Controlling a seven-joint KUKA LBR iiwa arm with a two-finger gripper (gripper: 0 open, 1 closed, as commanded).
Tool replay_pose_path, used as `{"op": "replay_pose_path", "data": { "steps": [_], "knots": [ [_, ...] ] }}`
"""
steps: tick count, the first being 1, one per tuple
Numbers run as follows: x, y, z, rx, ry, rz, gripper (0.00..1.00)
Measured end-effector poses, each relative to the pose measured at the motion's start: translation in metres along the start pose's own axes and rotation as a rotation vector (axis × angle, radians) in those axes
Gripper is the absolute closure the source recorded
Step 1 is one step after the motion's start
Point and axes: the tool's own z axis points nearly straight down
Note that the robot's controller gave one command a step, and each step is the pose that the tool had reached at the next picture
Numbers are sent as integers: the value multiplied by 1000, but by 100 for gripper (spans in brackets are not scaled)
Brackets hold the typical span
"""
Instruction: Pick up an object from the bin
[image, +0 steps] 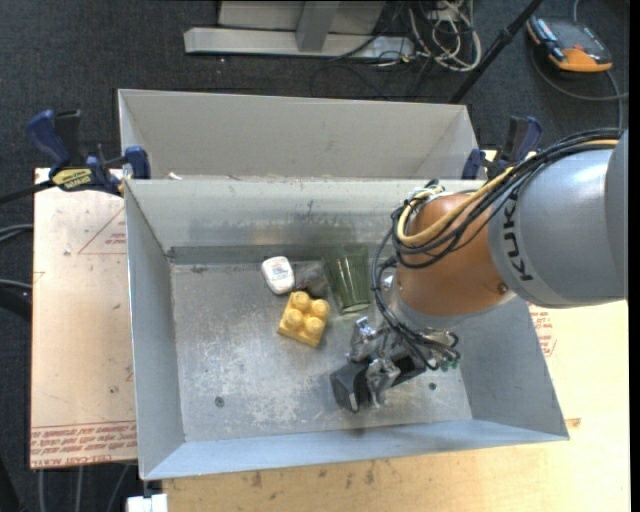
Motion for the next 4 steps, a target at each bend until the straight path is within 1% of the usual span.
{"op": "replay_pose_path", "data": {
  "steps": [1, 2, 4],
  "knots": [
    [1, 0, -3, -1, 3, 0, 100],
    [2, 1, -13, -2, 5, 0, 100],
    [1, 1, -32, -1, 2, 0, 100]
  ]
}}
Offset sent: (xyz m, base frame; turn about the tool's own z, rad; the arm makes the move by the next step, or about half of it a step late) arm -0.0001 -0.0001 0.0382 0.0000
